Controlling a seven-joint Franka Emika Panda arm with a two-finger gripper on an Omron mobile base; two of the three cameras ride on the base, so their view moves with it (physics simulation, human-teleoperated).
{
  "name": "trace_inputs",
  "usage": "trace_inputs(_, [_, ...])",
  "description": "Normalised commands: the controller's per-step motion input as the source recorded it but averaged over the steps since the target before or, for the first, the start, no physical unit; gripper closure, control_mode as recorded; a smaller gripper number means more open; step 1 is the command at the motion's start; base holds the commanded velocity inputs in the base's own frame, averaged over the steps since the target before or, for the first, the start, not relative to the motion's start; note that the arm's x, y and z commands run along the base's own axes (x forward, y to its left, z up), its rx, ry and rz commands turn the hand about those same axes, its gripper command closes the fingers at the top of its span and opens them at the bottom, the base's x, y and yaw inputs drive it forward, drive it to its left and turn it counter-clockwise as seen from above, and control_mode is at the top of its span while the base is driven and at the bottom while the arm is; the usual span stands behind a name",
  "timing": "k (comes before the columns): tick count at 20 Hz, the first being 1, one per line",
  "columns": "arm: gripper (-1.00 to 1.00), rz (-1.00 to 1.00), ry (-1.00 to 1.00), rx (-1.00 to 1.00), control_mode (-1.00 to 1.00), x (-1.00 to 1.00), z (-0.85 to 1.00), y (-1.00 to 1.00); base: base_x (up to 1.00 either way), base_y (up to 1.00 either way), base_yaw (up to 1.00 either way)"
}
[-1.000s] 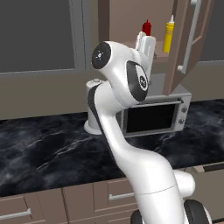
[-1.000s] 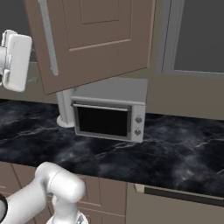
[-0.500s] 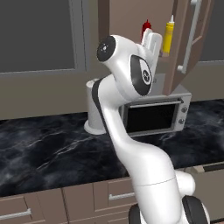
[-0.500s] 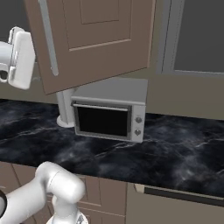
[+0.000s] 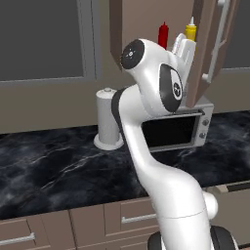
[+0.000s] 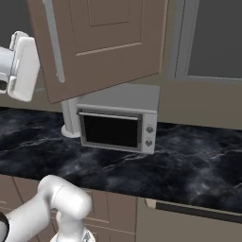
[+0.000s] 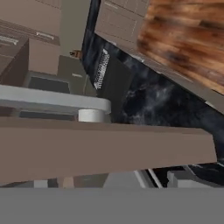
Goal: Move the mustard and ketchup from the cabinet to the dining counter.
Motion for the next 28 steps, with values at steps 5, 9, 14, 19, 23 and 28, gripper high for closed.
trace_inputs(5, [-1.00, -0.12, -0.14, 0.20, -1.00, -0.39, 0.05, -0.11, 0.00, 0.00, 0.00])
trace_inputs(9, [-1.00, -0.04, -0.24, 0.09, -1.00, -0.46, 0.02, -0.49, 0.00, 0.00, 0.00])
trace_inputs(14, [-1.00, 0.00, -0.33, 0.05, -1.00, -0.35, 0.01, -0.61, 0.00, 0.00, 0.00])
trace_inputs(19, [-1.00, 0.01, -0.27, 0.07, -1.00, -0.28, 0.00, -0.69, 0.00, 0.00, 0.00])
trace_inputs(23, [-1.00, 0.00, -0.11, 0.07, -1.00, -0.23, 0.00, -0.66, 0.00, 0.00, 0.00])
trace_inputs(28, [-1.00, 0.00, -0.02, 0.10, -1.00, -0.13, 0.00, -0.65, 0.00, 0.00, 0.00])
